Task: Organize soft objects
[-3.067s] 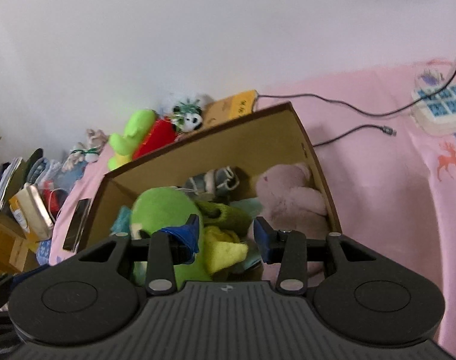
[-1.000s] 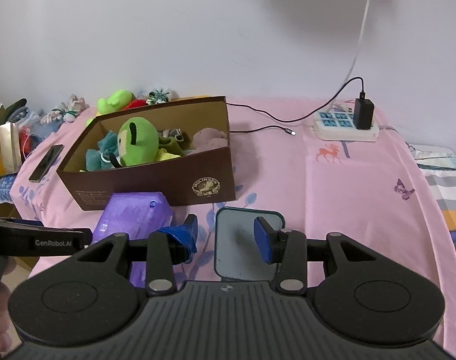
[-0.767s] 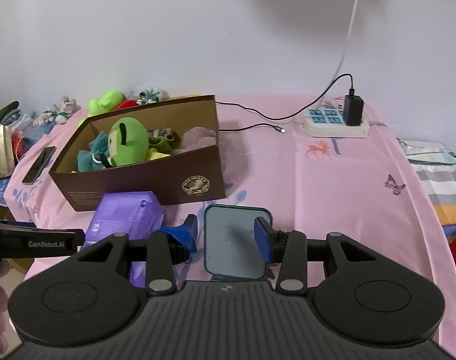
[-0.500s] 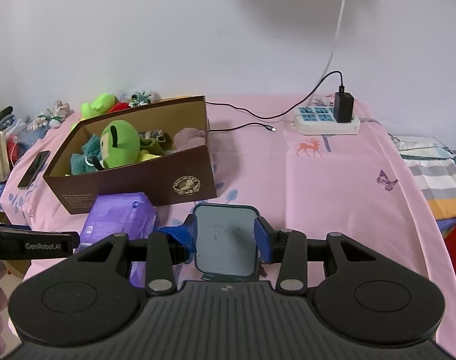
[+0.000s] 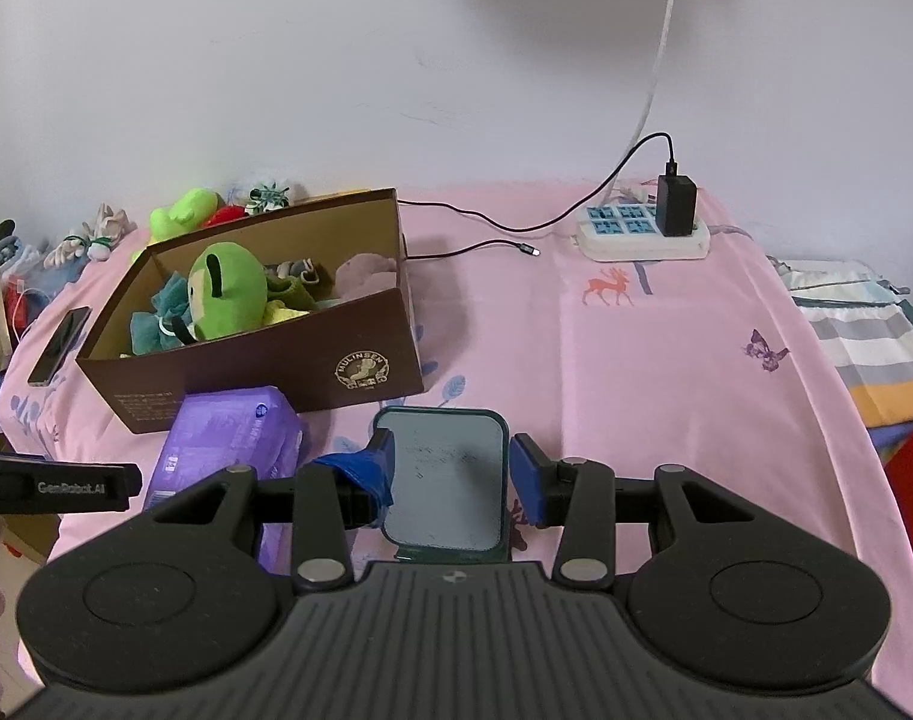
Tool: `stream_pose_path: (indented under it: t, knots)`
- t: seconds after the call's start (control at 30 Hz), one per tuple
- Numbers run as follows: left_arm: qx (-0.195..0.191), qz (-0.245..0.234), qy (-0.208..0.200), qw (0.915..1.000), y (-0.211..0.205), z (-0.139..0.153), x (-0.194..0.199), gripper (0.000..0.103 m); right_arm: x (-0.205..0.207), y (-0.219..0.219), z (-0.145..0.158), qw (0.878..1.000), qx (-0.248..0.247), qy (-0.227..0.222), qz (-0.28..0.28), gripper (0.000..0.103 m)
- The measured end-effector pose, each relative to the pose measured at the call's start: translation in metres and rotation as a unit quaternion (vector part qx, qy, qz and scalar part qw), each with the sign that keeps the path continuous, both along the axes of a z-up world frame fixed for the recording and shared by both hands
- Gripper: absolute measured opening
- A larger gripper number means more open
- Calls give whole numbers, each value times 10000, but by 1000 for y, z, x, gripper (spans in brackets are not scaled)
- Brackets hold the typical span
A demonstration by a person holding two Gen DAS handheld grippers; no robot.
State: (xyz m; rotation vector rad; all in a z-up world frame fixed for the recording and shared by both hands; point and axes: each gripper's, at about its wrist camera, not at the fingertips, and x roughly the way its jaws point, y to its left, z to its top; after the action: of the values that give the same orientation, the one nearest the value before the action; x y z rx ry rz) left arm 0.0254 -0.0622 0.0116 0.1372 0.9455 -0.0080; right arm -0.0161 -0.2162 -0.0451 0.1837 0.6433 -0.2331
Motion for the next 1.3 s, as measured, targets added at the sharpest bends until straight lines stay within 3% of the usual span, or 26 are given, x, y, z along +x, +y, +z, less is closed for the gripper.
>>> stream_pose_path:
  t: [0.77,1.3]
  knots:
    - [-157,-21,-135,9998,52,22,45,79,48,59,20,9999,-123,-59,26,26]
    - [-124,-91,-205,9997,86,22,76,79,89,95,23,9997,-216,-62,-1,27]
